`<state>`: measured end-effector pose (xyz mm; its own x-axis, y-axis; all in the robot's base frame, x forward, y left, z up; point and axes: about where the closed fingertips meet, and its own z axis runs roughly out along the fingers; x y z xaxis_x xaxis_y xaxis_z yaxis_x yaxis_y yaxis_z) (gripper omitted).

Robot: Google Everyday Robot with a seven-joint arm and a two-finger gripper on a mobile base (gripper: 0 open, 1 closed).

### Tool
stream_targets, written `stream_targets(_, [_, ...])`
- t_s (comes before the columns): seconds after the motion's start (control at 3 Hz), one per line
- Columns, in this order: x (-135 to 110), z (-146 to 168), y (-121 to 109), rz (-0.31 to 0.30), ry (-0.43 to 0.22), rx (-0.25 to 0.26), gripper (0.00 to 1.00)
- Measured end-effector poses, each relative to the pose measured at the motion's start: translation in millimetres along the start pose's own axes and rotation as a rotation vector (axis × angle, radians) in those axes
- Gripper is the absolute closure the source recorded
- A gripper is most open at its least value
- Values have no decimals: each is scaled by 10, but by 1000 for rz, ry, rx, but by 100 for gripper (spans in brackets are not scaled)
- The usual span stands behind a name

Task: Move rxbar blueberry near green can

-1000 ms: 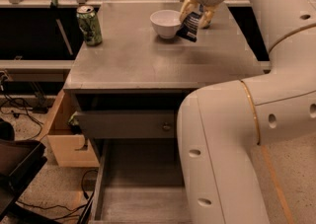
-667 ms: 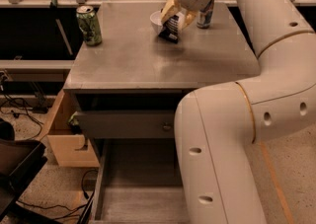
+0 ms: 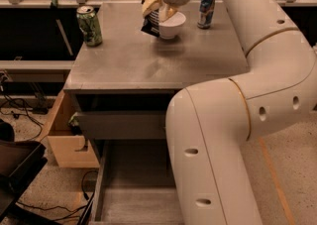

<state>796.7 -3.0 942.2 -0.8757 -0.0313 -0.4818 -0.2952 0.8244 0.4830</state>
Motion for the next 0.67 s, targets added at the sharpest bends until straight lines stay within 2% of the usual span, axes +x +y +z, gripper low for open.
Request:
stream_targets(0.33, [-136, 201, 125, -59, -51, 34, 100])
stream_targets(0.67, [-94, 531, 144, -97, -71, 39, 100])
